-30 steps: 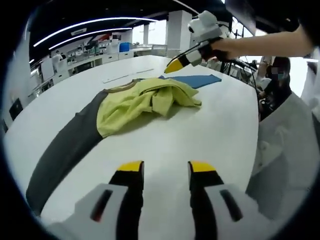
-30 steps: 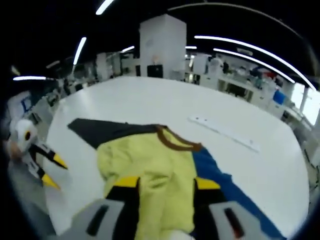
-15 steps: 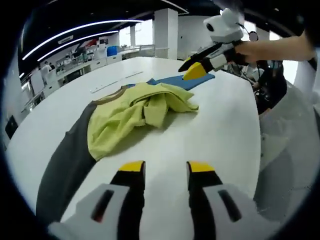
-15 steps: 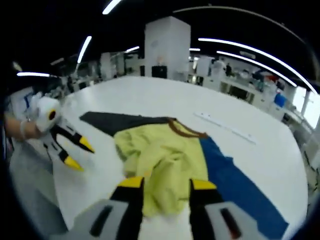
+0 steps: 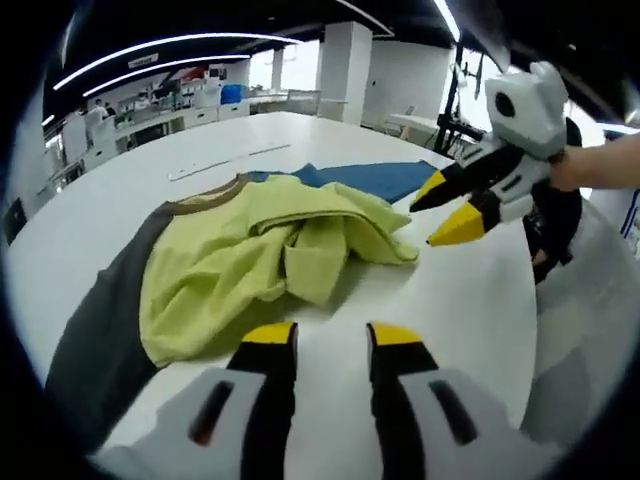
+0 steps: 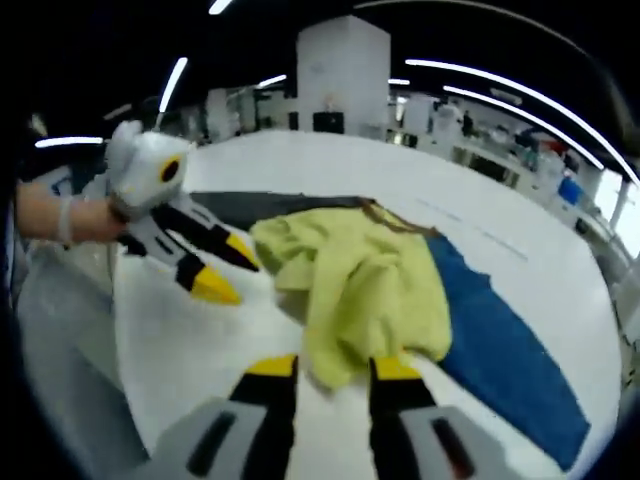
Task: Fold the garment on the visible template until the final outline fits inside the template.
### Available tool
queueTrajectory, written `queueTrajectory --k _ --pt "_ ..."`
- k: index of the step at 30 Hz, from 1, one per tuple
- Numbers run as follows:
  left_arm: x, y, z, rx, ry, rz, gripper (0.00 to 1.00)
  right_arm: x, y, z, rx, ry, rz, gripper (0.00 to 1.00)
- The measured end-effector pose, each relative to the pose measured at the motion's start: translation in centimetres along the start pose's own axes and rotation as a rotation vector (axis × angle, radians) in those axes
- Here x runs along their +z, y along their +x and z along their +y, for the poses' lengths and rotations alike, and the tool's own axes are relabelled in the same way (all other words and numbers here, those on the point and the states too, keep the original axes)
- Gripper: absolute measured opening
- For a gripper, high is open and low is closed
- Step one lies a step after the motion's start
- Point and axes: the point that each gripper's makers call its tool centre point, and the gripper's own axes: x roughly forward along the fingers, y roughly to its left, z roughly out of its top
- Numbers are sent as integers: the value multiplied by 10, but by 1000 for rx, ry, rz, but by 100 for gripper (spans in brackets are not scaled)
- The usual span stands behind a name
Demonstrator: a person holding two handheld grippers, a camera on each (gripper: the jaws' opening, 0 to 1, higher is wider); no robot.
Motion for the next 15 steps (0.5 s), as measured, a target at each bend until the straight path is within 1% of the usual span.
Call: queueTrajectory --k 2,4,5,7,8,9,12,13,15 --pt "1 2 -1 -10 -42 -6 23 -5 3 4 7 -3 9 23" --pt "4 5 -2 -23 -116 -22 22 -10 9 5 4 -26 26 22" --pt "5 7 -2 -26 -164 -18 21 -12 10 6 2 -37 35 22" --pt "9 10 2 -18 -205 -37 21 -14 13 6 -8 -64 48 21" --pt "10 11 5 -16 -220 -38 20 -13 14 6 -15 -66 43 20" --pt "10 12 8 -15 -219 -40 19 -13 14 5 -21 -72 42 19" --pt "10 14 12 -11 -294 -43 18 -17 17 3 -30 -69 54 17" --pt "9 14 13 -13 -307 -42 18 -20 19 0 -35 -71 60 17" --pt "10 14 10 -20 -325 -51 17 -21 18 -1 -38 -71 59 17"
